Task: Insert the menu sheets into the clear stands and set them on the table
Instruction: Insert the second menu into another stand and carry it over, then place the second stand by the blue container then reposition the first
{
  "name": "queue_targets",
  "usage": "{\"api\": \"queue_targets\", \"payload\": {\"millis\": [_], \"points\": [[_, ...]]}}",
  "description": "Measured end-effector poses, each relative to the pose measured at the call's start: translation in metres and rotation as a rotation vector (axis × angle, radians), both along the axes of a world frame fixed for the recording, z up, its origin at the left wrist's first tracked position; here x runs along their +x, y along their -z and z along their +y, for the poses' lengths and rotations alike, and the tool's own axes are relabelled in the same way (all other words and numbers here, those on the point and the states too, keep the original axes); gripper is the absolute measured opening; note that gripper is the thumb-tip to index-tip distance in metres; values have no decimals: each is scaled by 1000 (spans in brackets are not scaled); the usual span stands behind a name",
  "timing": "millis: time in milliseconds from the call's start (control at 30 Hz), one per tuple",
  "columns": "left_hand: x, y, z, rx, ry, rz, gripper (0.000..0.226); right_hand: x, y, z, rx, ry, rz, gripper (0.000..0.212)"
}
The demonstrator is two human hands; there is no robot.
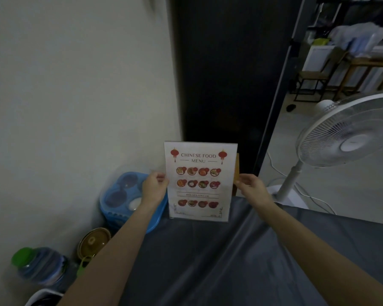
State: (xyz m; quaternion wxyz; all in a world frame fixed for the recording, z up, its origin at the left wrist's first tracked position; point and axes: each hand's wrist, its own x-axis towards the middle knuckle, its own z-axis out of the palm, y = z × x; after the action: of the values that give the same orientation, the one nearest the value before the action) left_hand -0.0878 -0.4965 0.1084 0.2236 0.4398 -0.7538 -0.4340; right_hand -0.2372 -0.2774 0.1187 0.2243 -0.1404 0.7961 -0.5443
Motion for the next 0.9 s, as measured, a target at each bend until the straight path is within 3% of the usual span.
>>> {"api": "queue_targets", "payload": {"millis": [133, 300, 467, 633, 767, 900], "points": [[16, 3, 28, -26, -16, -7, 20, 14, -1, 22, 39, 24, 34, 37], [34, 7, 89, -26, 163, -85, 12, 41, -1, 67, 88, -74, 33, 36], [56, 13, 153, -81, 353, -176, 14, 77, 9, 118, 365, -258, 304, 39], [75, 22, 217, -173, 590, -343, 37, 106, 32, 163, 651, -386, 415, 53], [85, 44, 259, -401, 789, -576, 65, 129, 54, 191, 771, -489, 505, 61], [95, 58, 290, -538, 889, -714, 70, 154, 76, 216, 874, -559, 474, 79]]}}
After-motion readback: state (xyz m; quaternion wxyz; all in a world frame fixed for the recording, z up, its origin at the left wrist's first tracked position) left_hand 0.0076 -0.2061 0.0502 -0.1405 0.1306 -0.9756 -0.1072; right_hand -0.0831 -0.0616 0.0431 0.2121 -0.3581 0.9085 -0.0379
